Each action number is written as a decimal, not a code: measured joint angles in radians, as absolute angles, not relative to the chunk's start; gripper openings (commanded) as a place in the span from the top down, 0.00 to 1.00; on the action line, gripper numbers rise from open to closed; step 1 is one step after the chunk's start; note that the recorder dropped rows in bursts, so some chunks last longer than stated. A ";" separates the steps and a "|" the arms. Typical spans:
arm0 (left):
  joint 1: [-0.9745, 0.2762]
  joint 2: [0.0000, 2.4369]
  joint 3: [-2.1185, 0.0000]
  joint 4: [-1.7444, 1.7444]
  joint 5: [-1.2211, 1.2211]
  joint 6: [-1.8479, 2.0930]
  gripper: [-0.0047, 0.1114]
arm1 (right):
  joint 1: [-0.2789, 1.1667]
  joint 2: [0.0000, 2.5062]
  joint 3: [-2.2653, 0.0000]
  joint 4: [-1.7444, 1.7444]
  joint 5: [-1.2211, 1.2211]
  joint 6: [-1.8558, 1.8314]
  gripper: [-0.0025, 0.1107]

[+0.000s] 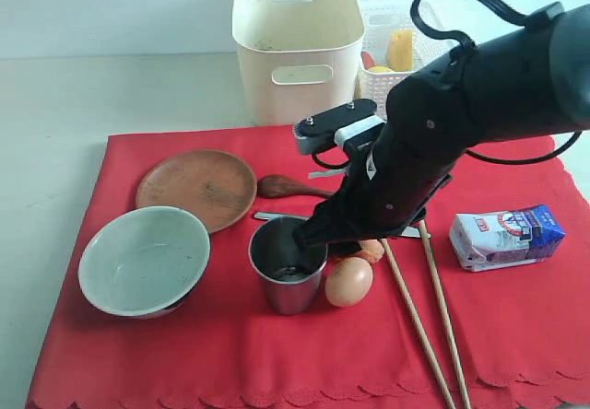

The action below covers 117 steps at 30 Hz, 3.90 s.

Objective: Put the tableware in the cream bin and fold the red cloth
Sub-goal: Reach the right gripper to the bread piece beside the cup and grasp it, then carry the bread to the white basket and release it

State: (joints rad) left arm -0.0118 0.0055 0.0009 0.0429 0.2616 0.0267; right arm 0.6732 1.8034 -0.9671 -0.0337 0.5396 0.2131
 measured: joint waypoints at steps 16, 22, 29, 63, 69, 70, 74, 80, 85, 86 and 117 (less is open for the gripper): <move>-0.012 0.006 0.001 0.043 0.262 0.027 0.94 | 0.673 1.890 -0.967 -0.054 0.439 0.160 0.55; -0.012 0.006 0.001 0.043 0.262 0.027 0.94 | 0.673 1.890 -0.967 -0.055 0.433 0.154 0.76; -0.012 0.006 0.001 0.043 0.262 0.027 0.94 | 0.673 1.881 -0.967 -0.055 0.429 0.154 0.93; -0.012 0.006 0.001 0.043 0.262 0.027 0.94 | 0.388 1.737 -1.199 -0.282 0.283 0.235 0.98; -0.012 0.006 0.001 0.043 0.262 0.027 0.94 | 0.298 1.800 -1.199 -0.282 0.157 0.235 0.98; -0.012 0.006 0.001 0.043 0.262 0.027 0.94 | 0.285 1.813 -1.199 -0.282 0.133 0.238 0.98; -0.012 0.006 0.001 0.043 0.262 0.027 0.94 | 0.243 1.870 -1.199 -0.282 0.050 0.238 0.98; -0.012 0.006 0.001 0.043 0.262 0.027 0.94 | 0.201 1.979 -1.259 -0.246 -0.029 0.272 0.98; -0.012 0.006 0.001 0.043 0.262 0.027 0.94 | 0.195 2.113 -1.452 -0.223 0.027 0.282 0.98; -0.012 0.006 0.001 0.043 0.262 0.027 0.94 | 0.195 2.124 -1.469 -0.223 0.043 0.284 0.97; -0.012 0.006 0.001 0.043 0.262 0.027 0.94 | 0.195 2.107 -1.540 -0.213 0.307 0.347 0.34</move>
